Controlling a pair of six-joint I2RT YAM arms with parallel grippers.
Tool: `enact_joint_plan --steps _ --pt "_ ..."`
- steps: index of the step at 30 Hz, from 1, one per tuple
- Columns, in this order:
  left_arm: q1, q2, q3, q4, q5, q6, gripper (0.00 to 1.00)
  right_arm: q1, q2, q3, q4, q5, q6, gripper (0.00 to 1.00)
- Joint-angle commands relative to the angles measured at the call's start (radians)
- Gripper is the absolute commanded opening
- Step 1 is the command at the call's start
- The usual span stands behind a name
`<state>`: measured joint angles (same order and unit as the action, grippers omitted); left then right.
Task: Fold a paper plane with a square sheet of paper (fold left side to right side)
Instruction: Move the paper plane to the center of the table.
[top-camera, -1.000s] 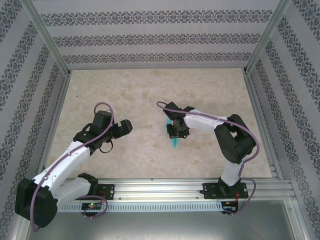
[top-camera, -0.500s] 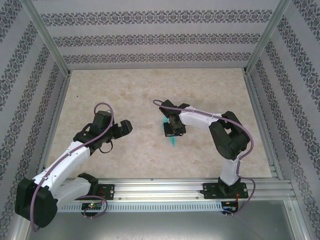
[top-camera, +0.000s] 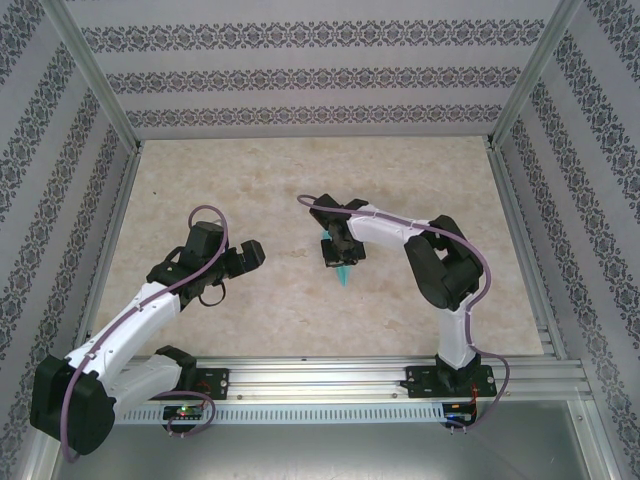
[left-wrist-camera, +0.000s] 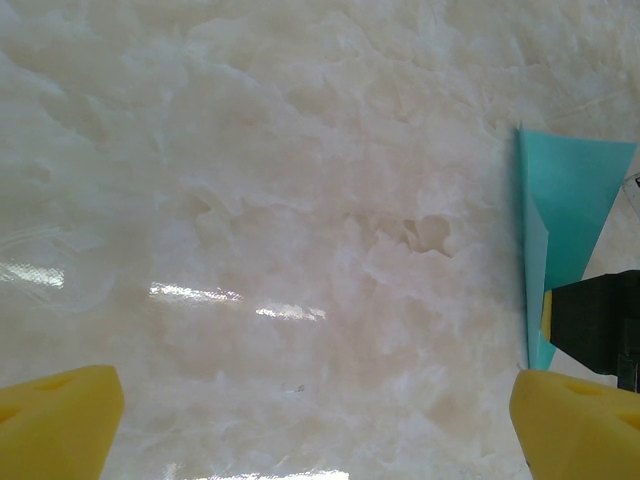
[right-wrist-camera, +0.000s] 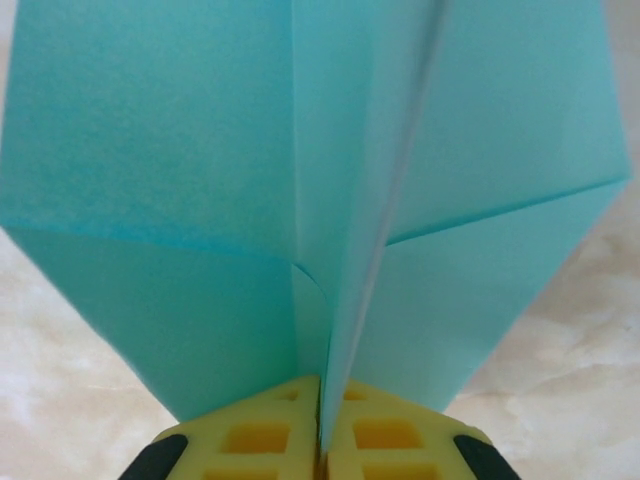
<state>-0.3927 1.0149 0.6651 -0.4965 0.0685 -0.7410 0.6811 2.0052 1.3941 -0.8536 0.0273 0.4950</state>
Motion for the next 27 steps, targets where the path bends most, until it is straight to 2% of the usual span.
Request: enact_joint_plan --steps 1,10,16,21,27 --pt "0.007 0.001 0.028 -0.019 -0.01 0.021 1.0 0.016 0.009 0.03 -0.022 0.029 -0.006 0.12" --pt "0.007 0.002 0.025 -0.016 -0.009 0.021 1.0 0.034 -0.024 0.064 -0.067 0.052 -0.009 0.17" --pt "0.008 -0.001 0.027 -0.02 -0.009 0.022 1.0 0.044 -0.047 0.088 -0.113 0.074 -0.015 0.25" --pt "0.008 0.001 0.032 -0.02 -0.011 0.018 1.0 0.054 -0.118 0.103 -0.162 0.091 -0.021 0.35" --pt "0.007 -0.004 0.053 -0.026 -0.033 0.012 1.0 0.054 -0.266 0.089 -0.211 0.156 -0.037 0.41"
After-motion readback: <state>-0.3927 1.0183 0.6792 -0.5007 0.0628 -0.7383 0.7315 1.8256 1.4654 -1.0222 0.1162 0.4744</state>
